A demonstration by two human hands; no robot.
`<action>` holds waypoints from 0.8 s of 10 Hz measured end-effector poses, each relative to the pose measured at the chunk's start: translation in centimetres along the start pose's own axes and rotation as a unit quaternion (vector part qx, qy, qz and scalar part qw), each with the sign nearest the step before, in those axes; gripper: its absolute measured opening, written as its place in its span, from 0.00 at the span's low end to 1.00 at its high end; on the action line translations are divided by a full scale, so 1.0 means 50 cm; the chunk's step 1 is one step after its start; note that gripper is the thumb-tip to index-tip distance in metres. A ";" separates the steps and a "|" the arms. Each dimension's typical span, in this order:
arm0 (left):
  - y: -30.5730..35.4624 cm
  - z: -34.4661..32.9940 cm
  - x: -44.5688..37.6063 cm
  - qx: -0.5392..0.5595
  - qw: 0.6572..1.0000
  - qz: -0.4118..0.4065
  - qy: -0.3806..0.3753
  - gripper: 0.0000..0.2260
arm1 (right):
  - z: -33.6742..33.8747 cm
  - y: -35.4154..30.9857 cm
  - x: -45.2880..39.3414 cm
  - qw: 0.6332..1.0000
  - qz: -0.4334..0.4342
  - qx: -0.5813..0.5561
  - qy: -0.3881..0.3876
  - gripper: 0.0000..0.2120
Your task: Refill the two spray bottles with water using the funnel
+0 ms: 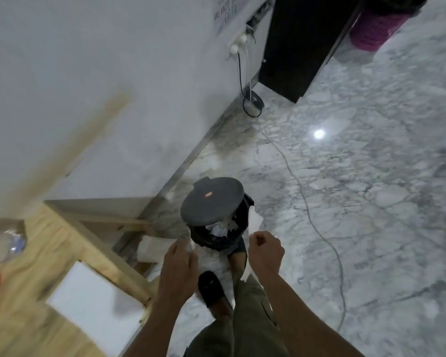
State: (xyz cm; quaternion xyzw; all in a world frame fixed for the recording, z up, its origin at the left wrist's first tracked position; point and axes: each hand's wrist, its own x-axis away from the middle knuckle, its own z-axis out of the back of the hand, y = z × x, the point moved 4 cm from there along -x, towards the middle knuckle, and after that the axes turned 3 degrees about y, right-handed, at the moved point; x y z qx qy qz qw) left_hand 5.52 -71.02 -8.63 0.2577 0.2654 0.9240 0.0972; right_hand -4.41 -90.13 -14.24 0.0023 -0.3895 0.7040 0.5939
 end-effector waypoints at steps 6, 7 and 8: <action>-0.071 -0.050 -0.132 -0.021 0.999 0.019 0.025 0.11 | -0.153 -0.033 -0.115 0.997 0.001 -0.009 -0.071 0.13; -0.064 -0.040 -0.135 -0.009 0.999 0.010 0.034 0.11 | -0.147 -0.034 -0.114 0.997 0.014 -0.004 -0.073 0.13; -0.057 -0.032 -0.134 -0.005 0.999 0.008 0.047 0.07 | -0.131 -0.037 -0.108 0.998 0.018 -0.009 -0.053 0.13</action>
